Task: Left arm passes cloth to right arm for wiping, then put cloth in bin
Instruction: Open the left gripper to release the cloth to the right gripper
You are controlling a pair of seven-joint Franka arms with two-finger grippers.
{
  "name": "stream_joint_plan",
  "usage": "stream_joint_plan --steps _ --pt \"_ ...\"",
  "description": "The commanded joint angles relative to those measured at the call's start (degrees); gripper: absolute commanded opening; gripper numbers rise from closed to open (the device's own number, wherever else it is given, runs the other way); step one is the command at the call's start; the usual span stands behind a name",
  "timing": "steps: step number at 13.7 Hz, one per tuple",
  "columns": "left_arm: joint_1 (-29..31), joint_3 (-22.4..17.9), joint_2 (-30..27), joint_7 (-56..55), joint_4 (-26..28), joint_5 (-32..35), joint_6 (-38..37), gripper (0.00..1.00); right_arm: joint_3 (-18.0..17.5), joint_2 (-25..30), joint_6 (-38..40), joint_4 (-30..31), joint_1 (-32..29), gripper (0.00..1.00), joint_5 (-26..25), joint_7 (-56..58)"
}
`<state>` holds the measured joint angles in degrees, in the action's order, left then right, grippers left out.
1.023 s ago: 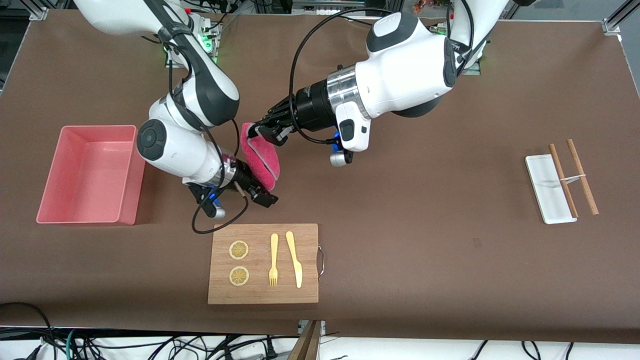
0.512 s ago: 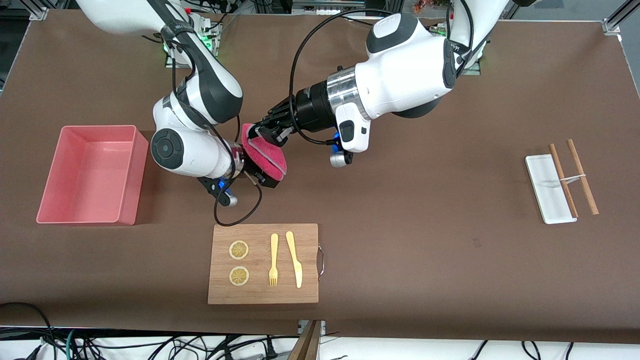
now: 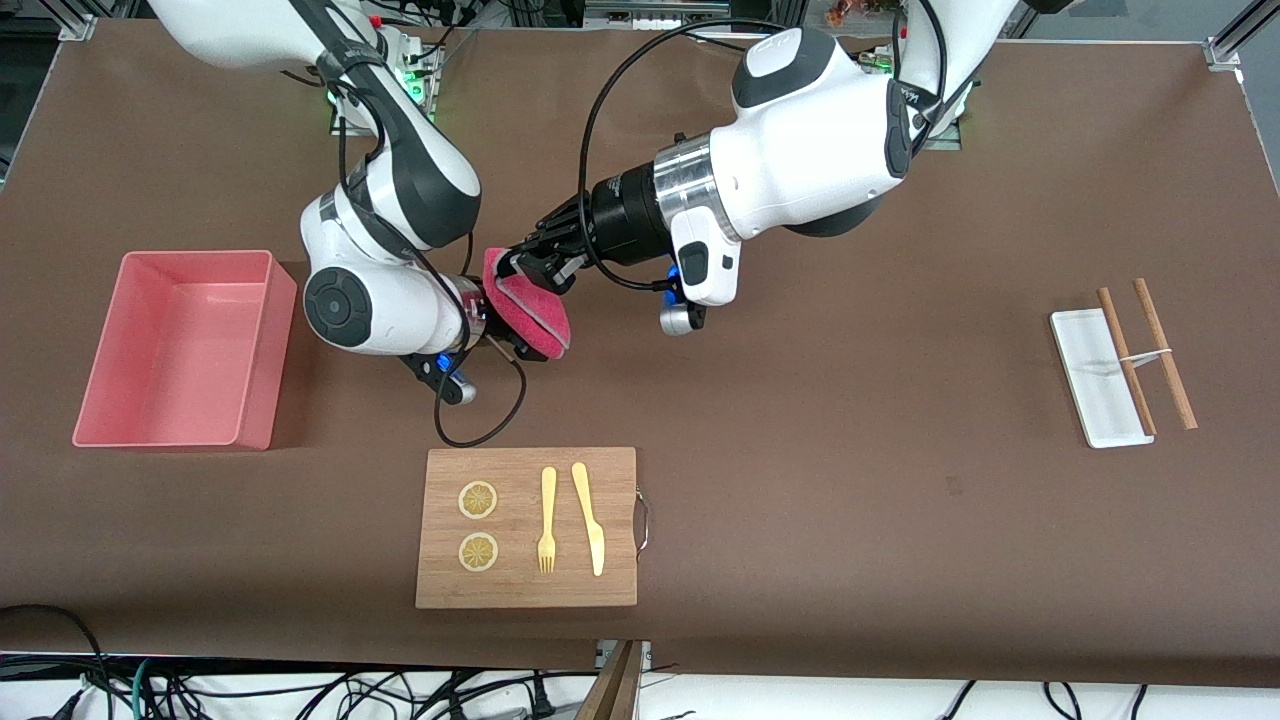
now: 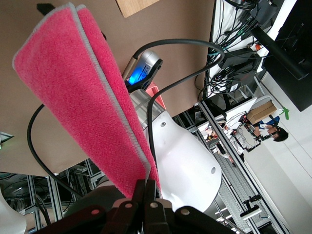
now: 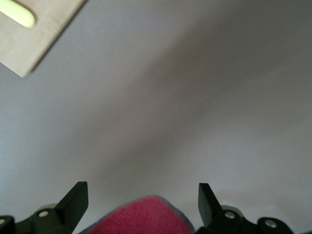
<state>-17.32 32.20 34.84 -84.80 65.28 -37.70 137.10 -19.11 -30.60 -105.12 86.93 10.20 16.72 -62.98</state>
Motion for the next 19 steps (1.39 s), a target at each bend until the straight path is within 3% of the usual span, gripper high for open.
stream_joint_plan --steps 1,4,5,7,8,10,19 --pt "-0.8 -0.3 1.1 0.0 -2.3 -1.8 0.2 0.00 -0.4 0.8 4.1 -0.5 -1.8 1.00 4.6 1.0" --pt "-0.8 -0.3 1.1 0.0 -2.3 -1.8 0.2 0.00 -0.2 0.8 7.6 -1.0 -2.2 0.97 6.2 0.8" --pt "-0.7 -0.3 1.1 0.0 -2.3 -1.8 0.2 0.00 -0.3 0.7 8.7 -0.9 -2.3 0.80 6.3 0.9" --pt "-0.8 -0.3 1.1 0.0 -2.2 -1.8 0.2 0.00 -0.1 0.5 11.4 -0.9 -3.3 0.20 9.1 1.3" --pt "-0.7 -0.3 1.1 0.0 -2.2 -1.8 0.2 0.00 0.3 0.5 12.1 -0.9 -4.3 0.00 12.0 1.3" --pt "-0.7 -0.3 1.1 0.0 -2.2 -1.8 0.2 0.00 1.4 0.5 12.7 -0.9 -4.5 0.00 13.9 0.8" --pt "-0.7 -0.3 1.1 0.0 -1.9 -1.8 0.2 0.00 1.7 0.2 13.1 -0.9 -4.5 0.00 13.4 0.4"
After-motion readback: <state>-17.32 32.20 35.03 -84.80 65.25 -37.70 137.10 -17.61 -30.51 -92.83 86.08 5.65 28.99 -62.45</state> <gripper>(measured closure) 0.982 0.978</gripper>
